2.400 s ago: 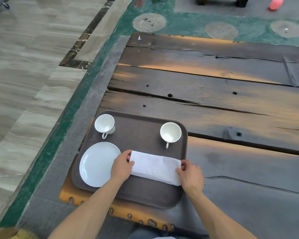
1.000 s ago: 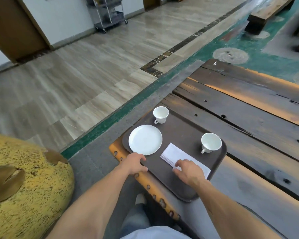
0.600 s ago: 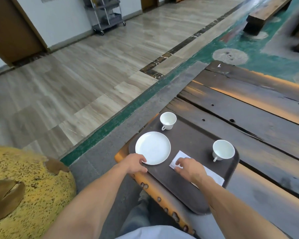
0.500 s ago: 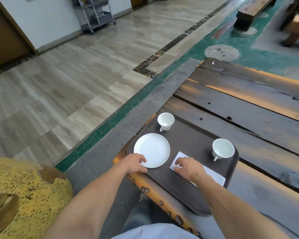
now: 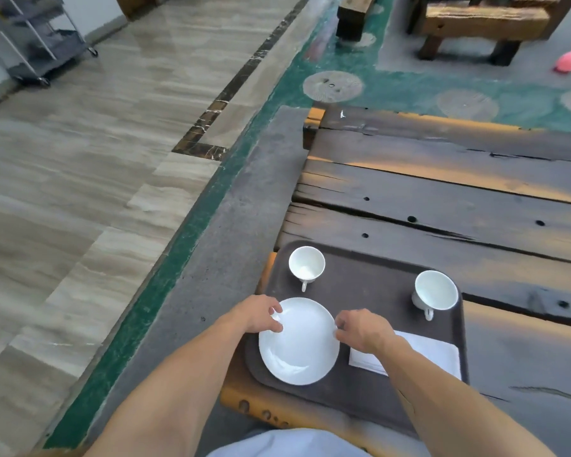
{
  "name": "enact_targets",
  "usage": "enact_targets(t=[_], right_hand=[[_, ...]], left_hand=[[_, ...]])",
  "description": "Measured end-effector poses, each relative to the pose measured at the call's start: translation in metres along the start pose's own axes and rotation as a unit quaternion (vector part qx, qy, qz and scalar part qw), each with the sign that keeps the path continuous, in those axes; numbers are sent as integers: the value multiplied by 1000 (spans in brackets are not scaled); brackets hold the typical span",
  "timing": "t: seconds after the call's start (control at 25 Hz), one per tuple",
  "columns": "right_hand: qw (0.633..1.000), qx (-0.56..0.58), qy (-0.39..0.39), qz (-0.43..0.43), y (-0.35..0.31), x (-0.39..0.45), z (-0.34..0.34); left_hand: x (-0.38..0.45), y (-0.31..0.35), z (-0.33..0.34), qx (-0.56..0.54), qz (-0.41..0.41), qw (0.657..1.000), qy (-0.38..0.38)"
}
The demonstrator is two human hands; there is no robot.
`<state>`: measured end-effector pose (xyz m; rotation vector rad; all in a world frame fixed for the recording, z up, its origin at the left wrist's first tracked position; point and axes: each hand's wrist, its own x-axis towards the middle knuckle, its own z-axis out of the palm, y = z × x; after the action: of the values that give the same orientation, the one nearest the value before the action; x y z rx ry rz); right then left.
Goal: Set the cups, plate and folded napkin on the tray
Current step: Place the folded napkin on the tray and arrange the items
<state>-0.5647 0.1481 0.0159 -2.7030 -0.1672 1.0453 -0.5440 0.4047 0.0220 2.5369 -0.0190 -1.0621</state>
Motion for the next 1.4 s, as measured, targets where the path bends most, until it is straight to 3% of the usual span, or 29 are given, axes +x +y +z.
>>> enact_targets(t=[0.52,1.04,1.4], right_hand=[[993,73,58,75,-28,56,-38],[973,217,78,23,-36,96,-50],[973,208,96,32,-28,91,-49]], left_hand=[[74,3,-63,29,47,998,-16],[105,27,-67,27,132,990,38],[108,33,-63,38,154,986,47]])
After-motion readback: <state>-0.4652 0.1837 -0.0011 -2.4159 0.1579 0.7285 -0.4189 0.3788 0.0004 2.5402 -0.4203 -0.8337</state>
